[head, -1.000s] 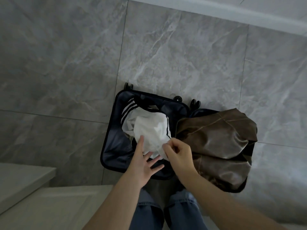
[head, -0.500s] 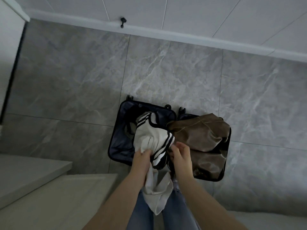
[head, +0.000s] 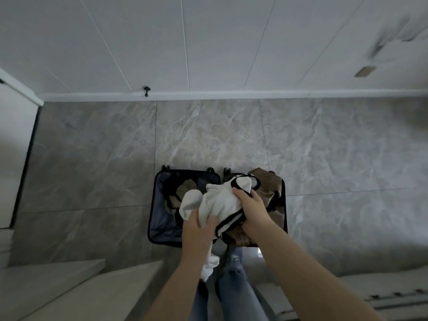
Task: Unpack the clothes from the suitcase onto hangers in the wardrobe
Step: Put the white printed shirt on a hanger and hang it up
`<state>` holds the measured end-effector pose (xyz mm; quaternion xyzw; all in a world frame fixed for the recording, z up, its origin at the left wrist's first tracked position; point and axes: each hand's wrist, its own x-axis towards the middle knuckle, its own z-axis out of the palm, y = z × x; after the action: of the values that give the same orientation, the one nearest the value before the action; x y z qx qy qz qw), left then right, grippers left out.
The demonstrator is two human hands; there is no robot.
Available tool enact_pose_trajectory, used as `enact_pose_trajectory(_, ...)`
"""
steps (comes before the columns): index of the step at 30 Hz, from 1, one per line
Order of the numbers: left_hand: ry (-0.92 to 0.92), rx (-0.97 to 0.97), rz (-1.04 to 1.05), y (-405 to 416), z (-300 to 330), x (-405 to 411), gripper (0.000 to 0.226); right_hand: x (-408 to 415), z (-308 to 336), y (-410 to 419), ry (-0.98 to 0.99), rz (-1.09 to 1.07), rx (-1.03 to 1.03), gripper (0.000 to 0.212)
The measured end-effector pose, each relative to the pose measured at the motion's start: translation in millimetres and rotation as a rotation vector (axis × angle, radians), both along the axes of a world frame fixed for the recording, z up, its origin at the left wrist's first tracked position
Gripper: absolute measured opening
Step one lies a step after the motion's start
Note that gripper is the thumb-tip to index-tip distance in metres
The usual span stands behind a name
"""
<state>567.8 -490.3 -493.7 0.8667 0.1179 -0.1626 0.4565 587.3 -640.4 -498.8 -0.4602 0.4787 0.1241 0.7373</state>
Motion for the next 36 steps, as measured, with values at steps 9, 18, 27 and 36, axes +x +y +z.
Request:
enact_pose_trajectory(9,-0.164,0.078,-0.489,-27.6,81.5,-5.8,0.111,-43.6,128.6,-0.4,-0.263,-0.169,0.051,0.026)
enact_pose_trajectory(18,-0.317,-0.573,-0.721,-63.6,170.5,2.8,0.035,-124.4,224.1,-21.9,-0.529,-0.262,-0.183,0.023)
enact_pose_trajectory(27,0.023,-0.77,-0.964,-164.3,238.9,-113.7,0.022,-294.7,215.7,-40.0,-0.251,-0.618,-0.627,0.035)
enact_pose_trajectory(36,0.348,-0.849,-1.305,-207.0,264.5,-254.3,0.032,-442.4,190.6,-50.7,0.063,-0.92,-0.957,0.03)
